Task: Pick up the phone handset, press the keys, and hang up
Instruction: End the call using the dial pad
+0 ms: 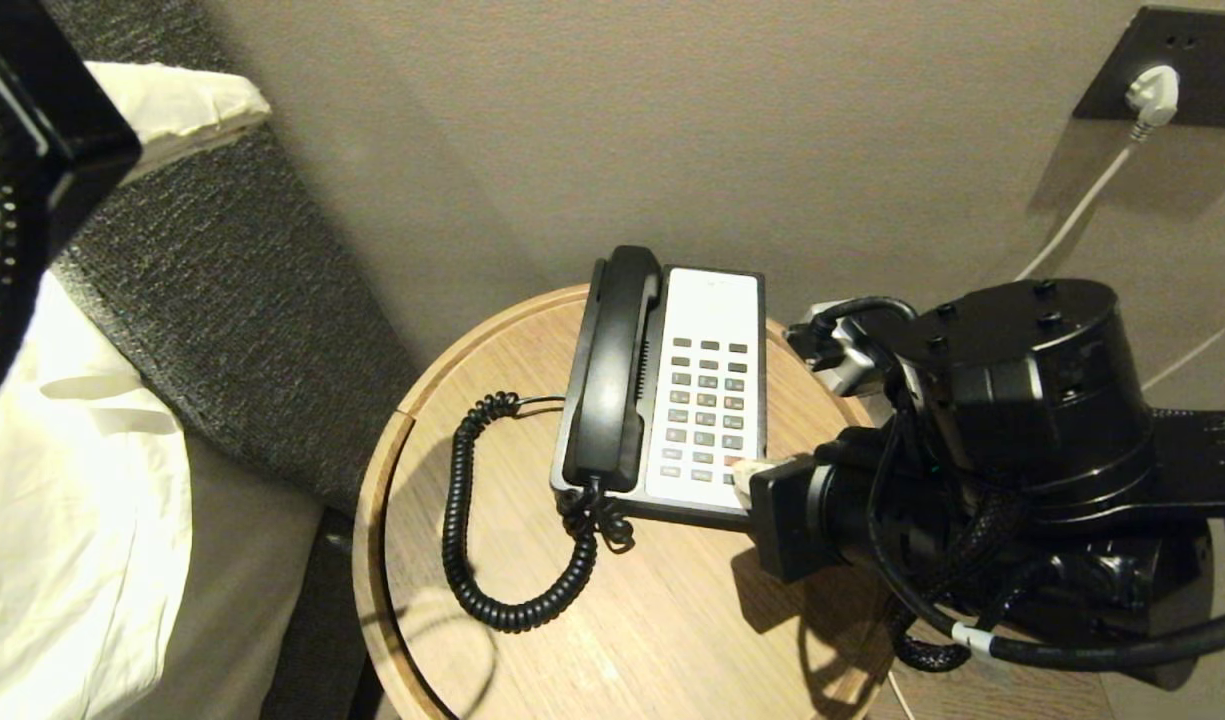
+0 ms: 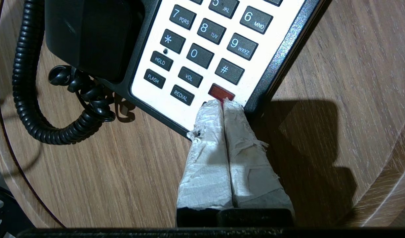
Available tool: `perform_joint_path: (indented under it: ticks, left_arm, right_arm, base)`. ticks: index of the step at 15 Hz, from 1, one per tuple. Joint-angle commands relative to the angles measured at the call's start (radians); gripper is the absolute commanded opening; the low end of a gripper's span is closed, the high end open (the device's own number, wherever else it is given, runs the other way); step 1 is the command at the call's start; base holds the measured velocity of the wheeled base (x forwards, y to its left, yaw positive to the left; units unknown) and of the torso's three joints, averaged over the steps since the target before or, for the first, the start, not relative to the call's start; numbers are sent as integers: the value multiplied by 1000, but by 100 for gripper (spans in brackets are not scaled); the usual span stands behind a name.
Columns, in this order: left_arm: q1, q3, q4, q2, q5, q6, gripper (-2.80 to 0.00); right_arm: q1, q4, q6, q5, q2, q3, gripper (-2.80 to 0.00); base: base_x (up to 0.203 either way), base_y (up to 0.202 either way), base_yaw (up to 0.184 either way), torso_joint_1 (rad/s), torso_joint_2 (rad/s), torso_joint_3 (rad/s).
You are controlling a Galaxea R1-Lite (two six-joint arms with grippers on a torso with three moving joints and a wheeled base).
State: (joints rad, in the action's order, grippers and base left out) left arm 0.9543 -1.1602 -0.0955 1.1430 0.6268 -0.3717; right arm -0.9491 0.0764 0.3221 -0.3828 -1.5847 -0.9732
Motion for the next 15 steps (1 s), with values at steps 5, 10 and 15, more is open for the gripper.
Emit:
perform_joint_path:
  ticks: [5, 10, 15]
  left_arm:
    - [0, 2, -1, -6, 4, -4, -280]
    - [0, 20, -1, -16, 4, -4, -280]
    - [0, 24, 0, -17, 4, -19, -280]
  right_arm:
    - [0, 5, -5, -4, -9, 1, -280]
    - [-2, 5, 2, -4, 15, -1, -280]
    - [-3, 4, 3, -1, 25, 4, -280]
  base:
    - [0, 0, 0, 0, 0, 0]
    - [0, 0, 0, 0, 0, 0]
    - [0, 0, 0, 0, 0, 0]
